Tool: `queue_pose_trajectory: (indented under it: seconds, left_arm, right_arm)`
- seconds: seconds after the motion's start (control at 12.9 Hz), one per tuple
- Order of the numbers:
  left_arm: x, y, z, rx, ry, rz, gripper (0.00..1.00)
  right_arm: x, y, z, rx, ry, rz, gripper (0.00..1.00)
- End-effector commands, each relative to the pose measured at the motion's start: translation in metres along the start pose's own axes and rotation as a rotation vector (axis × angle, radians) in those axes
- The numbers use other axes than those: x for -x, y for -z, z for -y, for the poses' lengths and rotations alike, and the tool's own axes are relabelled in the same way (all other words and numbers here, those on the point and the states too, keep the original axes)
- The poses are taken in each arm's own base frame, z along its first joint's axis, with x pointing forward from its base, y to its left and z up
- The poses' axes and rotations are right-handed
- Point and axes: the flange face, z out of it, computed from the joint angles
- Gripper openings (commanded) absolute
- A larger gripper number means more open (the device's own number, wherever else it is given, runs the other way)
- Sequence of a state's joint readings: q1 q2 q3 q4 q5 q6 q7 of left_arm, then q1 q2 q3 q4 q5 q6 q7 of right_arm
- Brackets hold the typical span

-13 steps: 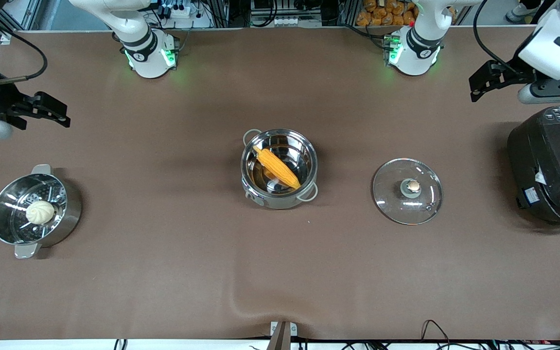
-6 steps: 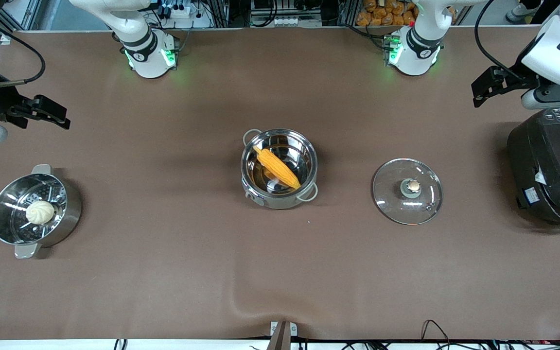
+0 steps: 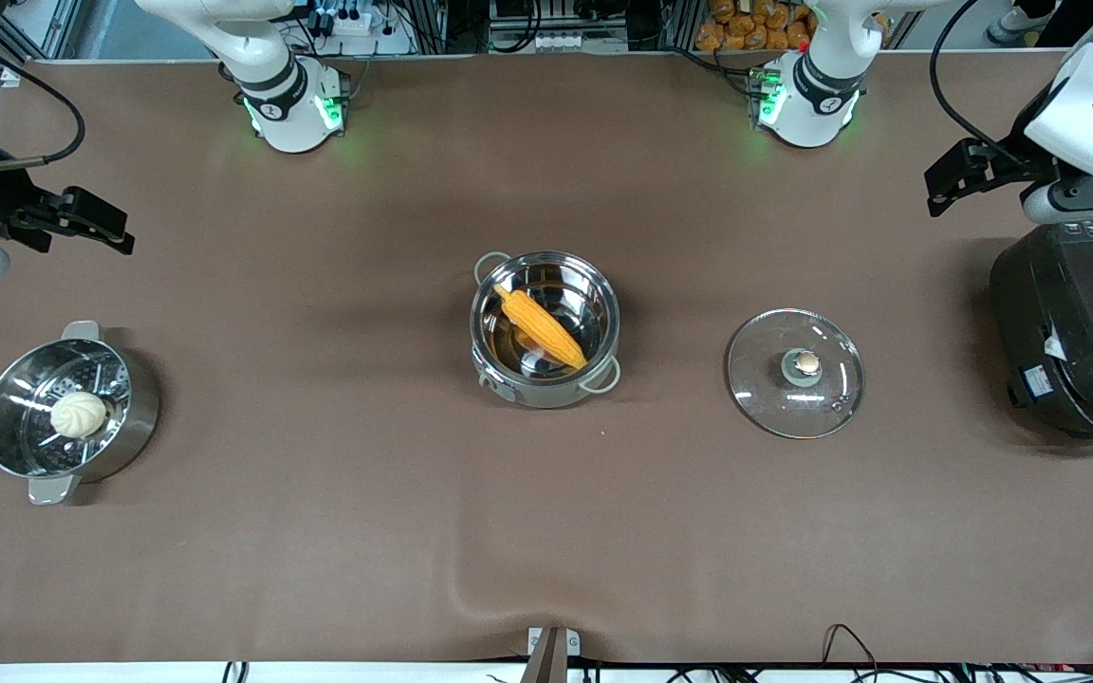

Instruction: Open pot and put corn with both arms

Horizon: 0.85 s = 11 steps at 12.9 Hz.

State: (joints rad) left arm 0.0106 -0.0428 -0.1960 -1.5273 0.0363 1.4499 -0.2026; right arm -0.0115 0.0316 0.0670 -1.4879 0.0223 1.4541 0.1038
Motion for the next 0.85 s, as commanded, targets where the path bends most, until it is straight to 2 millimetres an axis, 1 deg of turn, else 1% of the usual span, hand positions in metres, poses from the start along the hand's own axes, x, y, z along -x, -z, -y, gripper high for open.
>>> queue_pose_trajectory:
  seconds: [0.0,0.15,0.31,0.39,0.62,0.77]
  left_arm:
    - [-0.003,-0.003,0.001,0.035,0.005,0.003,1.0]
    - [-0.003,0.001,0.004,0.024,0.009,-0.007,1.0]
    - [-0.004,0.003,0.02,0.026,0.034,-0.008,1.0]
    - [-0.004,0.003,0.023,0.024,0.037,-0.005,1.0]
    - [-0.005,0.002,0.025,0.035,0.041,0.013,1.0]
    - [-0.004,0.004,0.027,0.031,0.044,0.008,1.0]
  right_arm:
    - [0.004,0.005,-0.004,-0.011,-0.006,-0.011,1.0]
    - [0.004,0.004,-0.003,-0.007,-0.003,-0.008,1.0]
    - [0.004,0.003,-0.005,-0.007,-0.007,-0.004,1.0]
    - [0.004,0.007,-0.004,-0.008,-0.006,-0.011,1.0]
    - [0.004,0.009,-0.005,-0.01,-0.007,-0.013,1.0]
    - [0.004,0.008,-0.003,-0.009,-0.004,-0.011,1.0]
